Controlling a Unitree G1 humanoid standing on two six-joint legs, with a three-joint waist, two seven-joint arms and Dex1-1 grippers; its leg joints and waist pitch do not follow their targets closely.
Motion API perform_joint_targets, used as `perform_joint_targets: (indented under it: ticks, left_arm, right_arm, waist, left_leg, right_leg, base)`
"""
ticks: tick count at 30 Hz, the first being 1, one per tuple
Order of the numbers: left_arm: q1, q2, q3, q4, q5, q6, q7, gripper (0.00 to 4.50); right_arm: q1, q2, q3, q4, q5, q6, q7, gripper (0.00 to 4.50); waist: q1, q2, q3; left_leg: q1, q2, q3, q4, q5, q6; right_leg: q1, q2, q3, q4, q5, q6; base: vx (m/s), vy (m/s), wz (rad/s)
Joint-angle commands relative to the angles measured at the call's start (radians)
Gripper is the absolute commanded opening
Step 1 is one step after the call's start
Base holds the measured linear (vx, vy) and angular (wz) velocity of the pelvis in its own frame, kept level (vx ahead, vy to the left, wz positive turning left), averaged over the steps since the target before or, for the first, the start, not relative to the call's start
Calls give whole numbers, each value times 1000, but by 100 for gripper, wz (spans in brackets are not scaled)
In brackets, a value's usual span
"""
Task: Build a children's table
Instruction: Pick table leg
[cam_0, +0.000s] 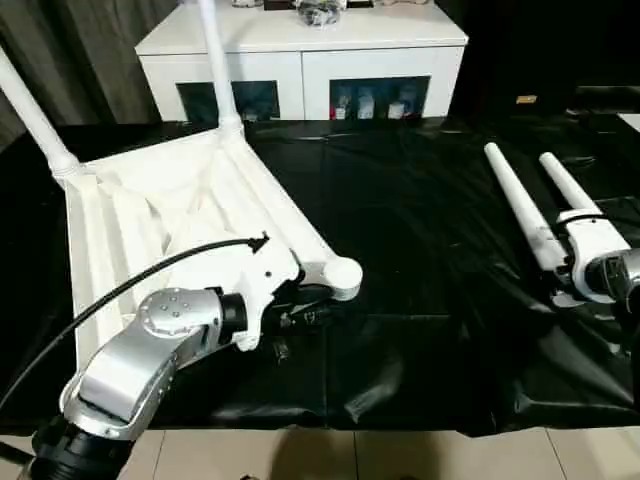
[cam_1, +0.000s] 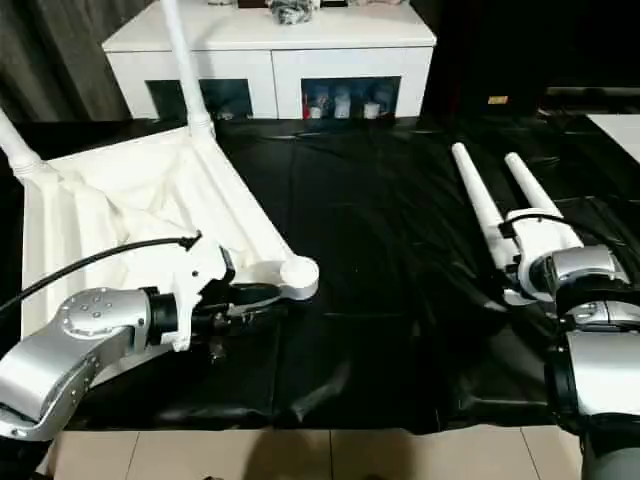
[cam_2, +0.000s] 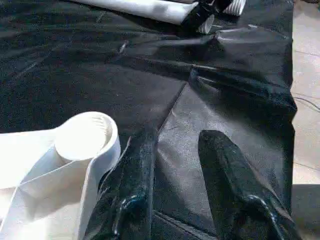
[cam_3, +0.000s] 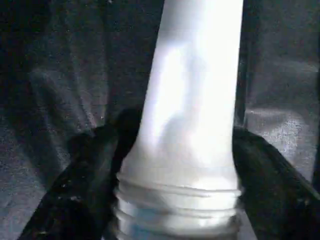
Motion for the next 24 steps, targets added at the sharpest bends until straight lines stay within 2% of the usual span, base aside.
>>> perform_joint_targets:
  ticks: [1, 7, 10, 11, 12, 13, 14, 16, 17, 18, 19, 20, 21, 22, 23, 24]
  left_arm:
    - [-11, 13, 9, -20, -10, 10, 3, 159]
    - [-8, 9, 24, -14, -17, 16, 14, 159]
    - [-8, -3, 43, -5, -22, 20, 34, 159]
    - [-11, -16, 59, 5, -23, 22, 56, 159]
    - [-28, -64, 104, 51, -10, 15, 136, 159]
    - [-28, -64, 104, 51, -10, 15, 136, 159]
    - [-47, -98, 134, 87, 2, 3, 196, 159]
    - [-80, -157, 191, 136, -8, -11, 275, 187]
    - [-96, -184, 218, 152, -24, -9, 302, 194]
    - [-109, -204, 238, 161, -41, 4, 319, 197]
    - [-121, -218, 250, 168, -55, 11, 327, 197]
    - [-134, -234, 262, 176, -76, 18, 329, 213]
    - [-138, -240, 266, 179, -84, 22, 331, 225]
    - [-147, -254, 276, 185, -101, 30, 334, 233]
    - [-152, -262, 281, 188, -109, 34, 336, 233]
    - [-167, -288, 300, 197, -137, 50, 344, 235]
  right_arm:
    - [-9, 13, 9, 18, -3, 17, 14, 294]
    - [3, 28, -19, 13, 19, 30, 7, 273]
    - [6, 41, -34, 5, 33, 17, -1, 272]
    - [8, 52, -50, -4, 50, -3, -5, 272]
    - [9, 86, -85, -39, 93, -68, 15, 272]
    - [9, 86, -85, -39, 93, -68, 15, 272]
    - [14, 109, -107, -68, 120, -113, 21, 272]
    - [33, 150, -141, -136, 167, -189, 32, 272]
    - [53, 175, -153, -191, 194, -231, 57, 271]
    - [74, 195, -157, -245, 210, -255, 71, 270]
    - [95, 215, -164, -300, 229, -270, 76, 270]
    - [123, 244, -175, -383, 257, -259, 83, 270]
    - [135, 251, -173, -411, 262, -261, 83, 270]
    - [160, 266, -168, -472, 271, -265, 82, 270]
    - [171, 273, -165, -499, 275, -269, 81, 270]
    - [213, 294, -155, -596, 293, -269, 88, 270]
  waist:
    - [3, -25, -64]
    - [4, -26, -65]
    - [2, -26, -64]
    - [1, -26, -62]
    - [-2, -29, -62]
    - [-2, -29, -63]
    - [-4, -29, -65]
    - [-2, -31, -66]
    - [0, -34, -69]
    - [5, -32, -71]
    - [7, -35, -71]
    - [11, -32, -75]
    - [14, -30, -74]
    - [21, -31, -78]
    - [21, -32, -79]
    - [28, -30, -79]
  left_leg:
    - [2, 15, 3, -66, -253, 40]
    - [2, 16, 4, -65, -241, 42]
    - [4, 16, 3, -67, -261, 35]
    - [5, 16, 3, -68, -276, 31]
    - [6, 15, 3, -67, -290, 29]
    - [6, 15, 3, -67, -294, 30]
    - [3, 14, 1, -68, -290, 33]
    - [7, 14, 3, -66, -280, 41]
    - [4, 14, 2, -66, -257, 49]
    - [5, 17, 2, -67, -229, 58]
    - [3, 15, 2, -66, -214, 65]
    - [6, 18, 2, -65, -182, 75]
    - [5, 16, 2, -65, -167, 82]
    - [4, 18, 1, -62, -118, 98]
    - [3, 18, 1, -63, -110, 104]
    - [7, 19, 2, -63, -107, 106]
  right_leg:
    - [48, -24, 12, -71, -305, -259]
    - [49, -24, 13, -68, -281, -269]
    - [48, -24, 12, -70, -297, -266]
    - [47, -24, 13, -72, -310, -261]
    - [47, -25, 12, -74, -323, -255]
    - [46, -25, 13, -73, -324, -252]
    - [49, -26, 13, -73, -322, -246]
    - [46, -27, 15, -78, -318, -237]
    - [49, -27, 15, -75, -300, -234]
    - [49, -29, 16, -73, -268, -239]
    - [49, -27, 16, -73, -253, -239]
    - [47, -27, 16, -67, -216, -254]
    - [49, -25, 17, -66, -194, -256]
    - [51, -24, 17, -57, -134, -266]
    - [51, -24, 16, -56, -124, -273]
    - [49, -24, 16, -56, -119, -276]
  base:
    - [0, 0, 0]
    - [0, 0, 0]
    - [0, 0, 0]
    - [0, 0, 0]
    - [0, 0, 0]
    - [0, 0, 0]
    - [0, 0, 0]
    - [0, 0, 0]
    - [0, 0, 0]
    - [0, 0, 0]
    - [0, 0, 0]
    - [0, 0, 0]
    - [0, 0, 0]
    - [0, 0, 0]
    - [0, 0, 0]
    - [0, 0, 0]
